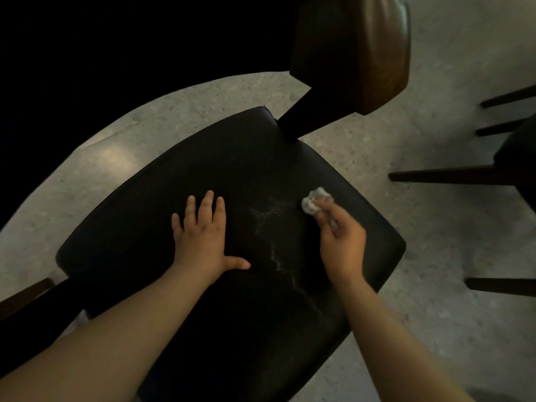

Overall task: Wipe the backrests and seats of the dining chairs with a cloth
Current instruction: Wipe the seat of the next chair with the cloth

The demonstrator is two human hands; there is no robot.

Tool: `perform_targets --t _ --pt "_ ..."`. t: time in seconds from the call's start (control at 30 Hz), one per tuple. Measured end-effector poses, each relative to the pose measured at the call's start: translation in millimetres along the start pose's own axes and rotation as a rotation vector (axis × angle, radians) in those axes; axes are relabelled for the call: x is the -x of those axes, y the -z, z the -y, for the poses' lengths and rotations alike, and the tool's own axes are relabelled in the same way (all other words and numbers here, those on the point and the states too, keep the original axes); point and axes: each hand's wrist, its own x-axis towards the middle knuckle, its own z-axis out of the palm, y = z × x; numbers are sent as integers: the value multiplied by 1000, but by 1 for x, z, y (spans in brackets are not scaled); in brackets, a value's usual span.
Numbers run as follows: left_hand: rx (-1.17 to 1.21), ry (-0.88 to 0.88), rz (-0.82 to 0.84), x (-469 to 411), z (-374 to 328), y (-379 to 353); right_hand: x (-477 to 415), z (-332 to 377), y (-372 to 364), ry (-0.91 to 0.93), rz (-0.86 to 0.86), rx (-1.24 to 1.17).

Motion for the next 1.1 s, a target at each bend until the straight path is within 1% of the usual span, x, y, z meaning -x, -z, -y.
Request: perform_targets --t 0.07,0.13,0.23,0.3,0.4,0.5,0.57,0.6,0.7,0.8,0.87,0.97,1.03,1.1 --pt "2 -2 14 1 -1 2 12 -1 2 26 89 -5" --pt "3 5 9 1 -1 2 9 2 13 38 110 14" --pt "-8 14 -6 3 -1 1 -17 0 35 10 -39 24" --pt "-4 19 -16 2 -1 -1 -32 -3 41 -29 -71 16" --pt "-4 23 -18 1 -3 0 -17 -4 25 -84 -51 27" --pt "5 22 -5 3 -5 5 17 -5 12 -7 28 26" --pt "9 13 -7 6 -5 7 26 -7 17 29 96 33" --pt "19 5 -19 9 -5 8 25 -7 23 37 100 41" --pt "53 -24 -77 24 -6 4 9 -6 43 28 9 20" --pt "67 -70 -50 40 -13 -6 -13 -5 58 -6 -49 15" --pt "73 -60 -24 43 -19 -12 -25 -4 59 -12 -56 61" --pt "61 -38 3 42 -20 -16 -29 -5 50 -61 -50 67" --pt "50 -31 7 41 -20 -18 -20 -9 40 -89 -63 47" --pt "36 -19 9 40 -20 -20 -3 -10 34 -72 -55 20"
